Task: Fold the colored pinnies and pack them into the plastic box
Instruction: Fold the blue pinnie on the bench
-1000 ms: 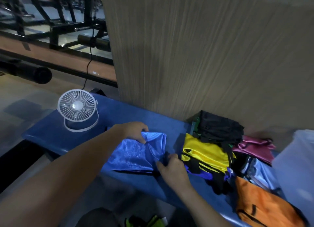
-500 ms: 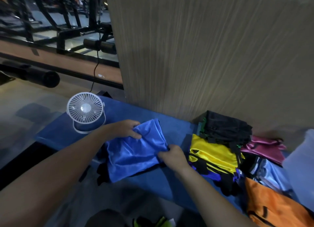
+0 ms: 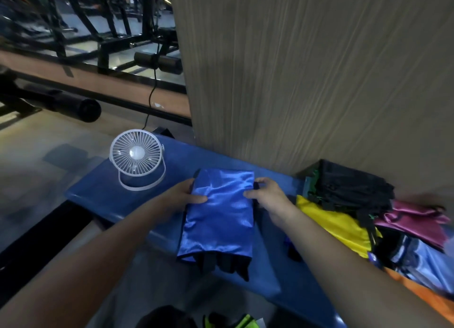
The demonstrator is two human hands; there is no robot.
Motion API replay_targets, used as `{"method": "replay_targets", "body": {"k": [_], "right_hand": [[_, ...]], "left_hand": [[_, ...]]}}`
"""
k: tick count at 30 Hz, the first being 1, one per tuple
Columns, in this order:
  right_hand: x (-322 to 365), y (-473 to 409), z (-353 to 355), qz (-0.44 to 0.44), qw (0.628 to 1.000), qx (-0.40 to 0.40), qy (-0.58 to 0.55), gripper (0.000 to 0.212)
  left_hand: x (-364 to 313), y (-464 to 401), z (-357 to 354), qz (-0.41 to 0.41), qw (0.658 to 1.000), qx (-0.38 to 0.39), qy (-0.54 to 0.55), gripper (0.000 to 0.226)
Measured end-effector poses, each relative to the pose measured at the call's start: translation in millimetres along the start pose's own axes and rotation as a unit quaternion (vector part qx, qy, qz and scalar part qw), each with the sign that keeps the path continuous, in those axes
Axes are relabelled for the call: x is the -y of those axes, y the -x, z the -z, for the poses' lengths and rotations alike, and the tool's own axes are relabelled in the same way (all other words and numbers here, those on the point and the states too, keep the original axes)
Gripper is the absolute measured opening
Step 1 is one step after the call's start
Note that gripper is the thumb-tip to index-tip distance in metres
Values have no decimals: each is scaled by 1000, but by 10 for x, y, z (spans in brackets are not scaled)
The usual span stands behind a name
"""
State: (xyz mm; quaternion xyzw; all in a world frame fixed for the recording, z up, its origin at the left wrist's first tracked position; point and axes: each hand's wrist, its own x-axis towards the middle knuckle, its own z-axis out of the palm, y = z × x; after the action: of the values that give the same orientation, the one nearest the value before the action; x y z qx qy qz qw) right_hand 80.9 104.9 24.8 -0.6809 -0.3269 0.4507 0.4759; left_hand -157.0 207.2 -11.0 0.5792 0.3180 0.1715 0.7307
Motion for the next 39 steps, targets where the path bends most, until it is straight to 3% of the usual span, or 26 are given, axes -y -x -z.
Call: {"method": "replay_targets", "body": {"k": [5,10,15,20,25,28,33,36,39], "right_hand": [[-166,71,-63,-37,997,41,53,41],[-166,76,-65,-34,998,38,22,35],[-100,67,-48,-35,997,62,-40,36],[-116,87,-23,2,995,87,-37,36],[-200,168,65,104,985,121,58,27],[-250,226,111,165,968,141,130,38],[-394,240,201,243,898,162,328,64],[-482,281,235,277,863,163,390,57],[-431,426,227,283,837,146,445,39]], "left_hand": [[-10,77,-11,-12,999,-35,16,49],[-98,150,41,-33,996,-82,27,27],[-187,197,104,-21,992,-118,-32,34],[-135,273,0,-8,994,-108,-22,20],[-8,413,-22,-39,993,-57,-96,47],[73,550,-43,-113,981,-30,-154,46],[275,617,3,-202,924,-31,-324,11],[291,638,-14,-204,899,-67,-381,43],[273,697,-79,-202,911,-95,-348,39]]}}
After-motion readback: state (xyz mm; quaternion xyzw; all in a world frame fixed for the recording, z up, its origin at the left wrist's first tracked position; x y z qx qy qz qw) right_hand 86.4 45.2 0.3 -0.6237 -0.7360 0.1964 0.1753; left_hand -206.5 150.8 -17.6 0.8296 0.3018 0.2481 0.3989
